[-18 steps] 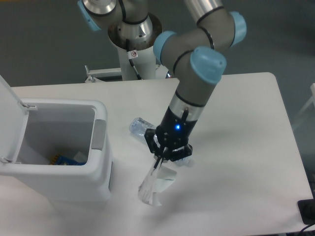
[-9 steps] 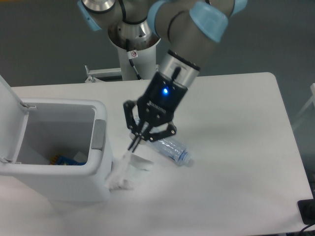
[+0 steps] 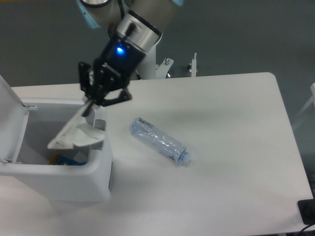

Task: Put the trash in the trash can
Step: 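Move the gripper back over the clear plastic bottle and lower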

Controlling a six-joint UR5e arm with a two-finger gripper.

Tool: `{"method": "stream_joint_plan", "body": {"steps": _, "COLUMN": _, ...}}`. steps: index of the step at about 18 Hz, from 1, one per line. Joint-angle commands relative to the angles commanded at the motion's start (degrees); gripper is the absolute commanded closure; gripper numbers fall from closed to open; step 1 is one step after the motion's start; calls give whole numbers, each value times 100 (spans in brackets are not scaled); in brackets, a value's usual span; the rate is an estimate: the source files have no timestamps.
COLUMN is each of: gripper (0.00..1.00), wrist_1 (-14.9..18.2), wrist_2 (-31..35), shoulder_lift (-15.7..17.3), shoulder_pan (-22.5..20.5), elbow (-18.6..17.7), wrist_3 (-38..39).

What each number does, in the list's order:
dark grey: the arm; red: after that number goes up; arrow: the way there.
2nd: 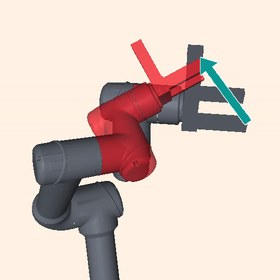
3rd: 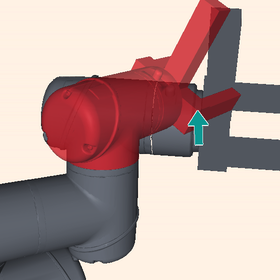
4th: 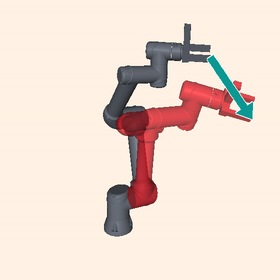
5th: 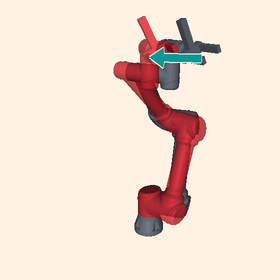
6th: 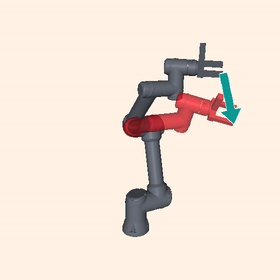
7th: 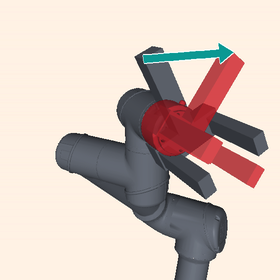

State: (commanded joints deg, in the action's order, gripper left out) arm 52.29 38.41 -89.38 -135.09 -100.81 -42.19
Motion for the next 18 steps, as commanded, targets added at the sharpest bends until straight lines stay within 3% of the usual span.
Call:
{"method": "stream_joint_plan", "body": {"steps": 7, "gripper": 0, "wrist_1": 26, "wrist_2": 0, "shoulder_lift": -141, "shoulder_pan": -69, "elbow": 35, "wrist_3": 236}}
{"method": "stream_joint_plan", "body": {"steps": 9, "gripper": 0, "wrist_1": 35, "wrist_2": 0, "shoulder_lift": -193, "shoulder_pan": -419, "elbow": 35, "wrist_3": 499}}
{"method": "stream_joint_plan", "body": {"steps": 12, "gripper": 0, "wrist_1": 79, "wrist_2": 175, "shoulder_lift": -360, "shoulder_pan": -1114, "elbow": 17, "wrist_3": 1492}}
{"method": "stream_joint_plan", "body": {"steps": 15, "gripper": 0, "wrist_1": 184, "wrist_2": 1086, "shoulder_lift": -685, "shoulder_pan": -1371, "elbow": 0, "wrist_3": 2072}}
{"method": "stream_joint_plan", "body": {"steps": 18, "gripper": 0, "wrist_1": 622, "wrist_2": 2606, "shoulder_lift": -1124, "shoulder_pan": -1344, "elbow": -44, "wrist_3": 2846}}
